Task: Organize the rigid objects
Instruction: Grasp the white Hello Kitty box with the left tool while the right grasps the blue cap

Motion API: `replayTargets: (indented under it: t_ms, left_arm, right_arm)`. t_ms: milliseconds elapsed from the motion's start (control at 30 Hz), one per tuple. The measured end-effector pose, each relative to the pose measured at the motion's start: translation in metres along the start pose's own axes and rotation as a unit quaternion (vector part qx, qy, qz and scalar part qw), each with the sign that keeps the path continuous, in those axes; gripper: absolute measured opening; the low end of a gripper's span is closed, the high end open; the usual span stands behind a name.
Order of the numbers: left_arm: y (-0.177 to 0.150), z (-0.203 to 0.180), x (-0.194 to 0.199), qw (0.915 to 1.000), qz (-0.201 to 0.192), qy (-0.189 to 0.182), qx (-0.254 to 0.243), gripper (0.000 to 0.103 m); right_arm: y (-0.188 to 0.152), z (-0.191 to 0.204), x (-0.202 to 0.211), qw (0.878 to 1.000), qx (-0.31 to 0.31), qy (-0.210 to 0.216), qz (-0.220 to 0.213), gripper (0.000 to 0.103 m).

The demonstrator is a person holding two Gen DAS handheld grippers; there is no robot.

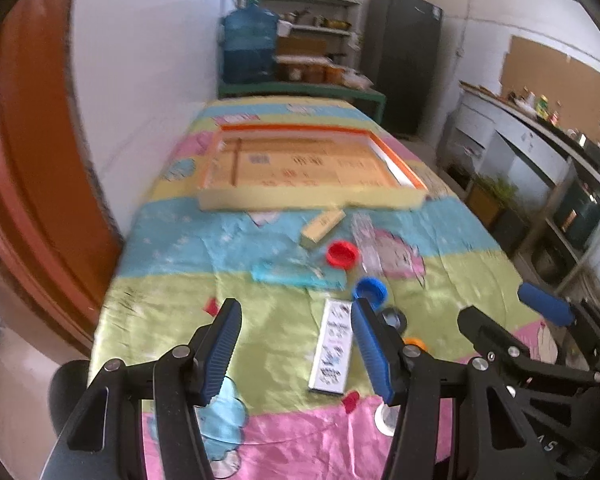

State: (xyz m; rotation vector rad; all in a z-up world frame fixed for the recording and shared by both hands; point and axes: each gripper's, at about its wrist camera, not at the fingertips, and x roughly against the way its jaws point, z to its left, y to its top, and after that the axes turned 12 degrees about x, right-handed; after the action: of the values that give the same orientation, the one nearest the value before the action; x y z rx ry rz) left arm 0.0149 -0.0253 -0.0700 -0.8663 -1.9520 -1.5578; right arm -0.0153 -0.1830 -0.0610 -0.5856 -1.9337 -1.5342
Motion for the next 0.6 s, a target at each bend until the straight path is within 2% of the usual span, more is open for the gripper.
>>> replayTargets:
  t_ms: [300, 400, 467, 533, 600]
  left_arm:
    - [-0.014, -0.009, -0.035, 0.9979, 0.044, -0.029, -0.038, 0.056]
    - [-0.017, -0.009, -0.043, 0.9971, 0.054, -0.031, -0.044, 0.051]
    - [-0.018, -0.010, -0.050, 0.9965, 0.063, -0.032, -0.046, 0.041]
    - [-0.021, -0.009, -0.057, 0.9950, 0.081, -0.037, -0.045, 0.036]
    - [-0.022, -0.010, -0.056, 0.9952, 0.075, -0.040, -0.050, 0.034]
  right_arm:
    - [-0.012, -0.014, -0.011, 1.000, -0.026, -0.001, 0.015, 0.079]
    - [-0.014, -0.016, -0.012, 0.999, -0.030, -0.001, 0.017, 0.079]
    - [-0.015, -0.017, -0.013, 0.999, -0.033, 0.000, 0.019, 0.079]
    - [-0.015, -0.017, -0.014, 0.999, -0.034, 0.001, 0.021, 0.079]
    - [-0.015, -0.016, -0.014, 0.999, -0.034, 0.000, 0.022, 0.079]
